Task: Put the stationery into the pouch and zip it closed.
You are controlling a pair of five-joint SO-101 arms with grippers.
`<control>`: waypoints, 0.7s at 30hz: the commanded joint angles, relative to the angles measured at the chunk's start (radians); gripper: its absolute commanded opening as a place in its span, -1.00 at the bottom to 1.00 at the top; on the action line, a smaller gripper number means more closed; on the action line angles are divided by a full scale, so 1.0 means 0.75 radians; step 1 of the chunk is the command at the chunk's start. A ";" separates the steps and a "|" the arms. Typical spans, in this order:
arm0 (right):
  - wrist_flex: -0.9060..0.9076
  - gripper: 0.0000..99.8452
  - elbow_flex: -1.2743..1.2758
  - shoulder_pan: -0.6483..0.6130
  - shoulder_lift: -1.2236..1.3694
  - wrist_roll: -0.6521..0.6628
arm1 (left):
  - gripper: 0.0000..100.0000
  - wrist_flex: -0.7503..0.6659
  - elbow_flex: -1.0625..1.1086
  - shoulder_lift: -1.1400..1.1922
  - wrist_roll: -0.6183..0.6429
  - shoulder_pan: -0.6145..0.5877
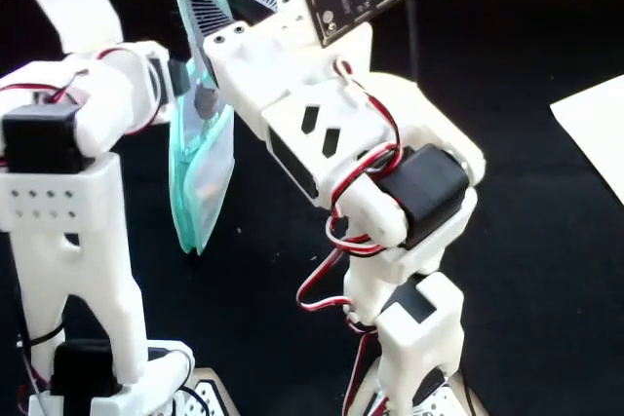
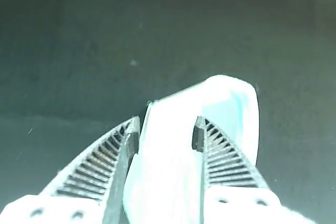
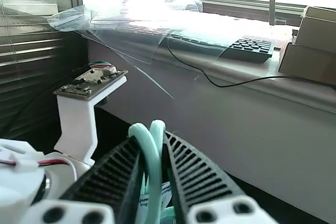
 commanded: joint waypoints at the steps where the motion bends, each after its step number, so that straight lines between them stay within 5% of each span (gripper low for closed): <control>1: -0.048 -0.99 -0.034 -0.015 -0.005 0.010 | -0.64 0.147 -0.202 -0.013 -0.012 -0.044; 7: -0.048 -0.99 -0.034 -0.015 -0.007 0.010 | -0.64 0.315 -0.369 -0.044 -0.053 -0.048; 21: -0.195 -0.99 -0.021 -0.042 -0.005 0.012 | -0.64 0.315 0.116 -0.662 -0.123 0.011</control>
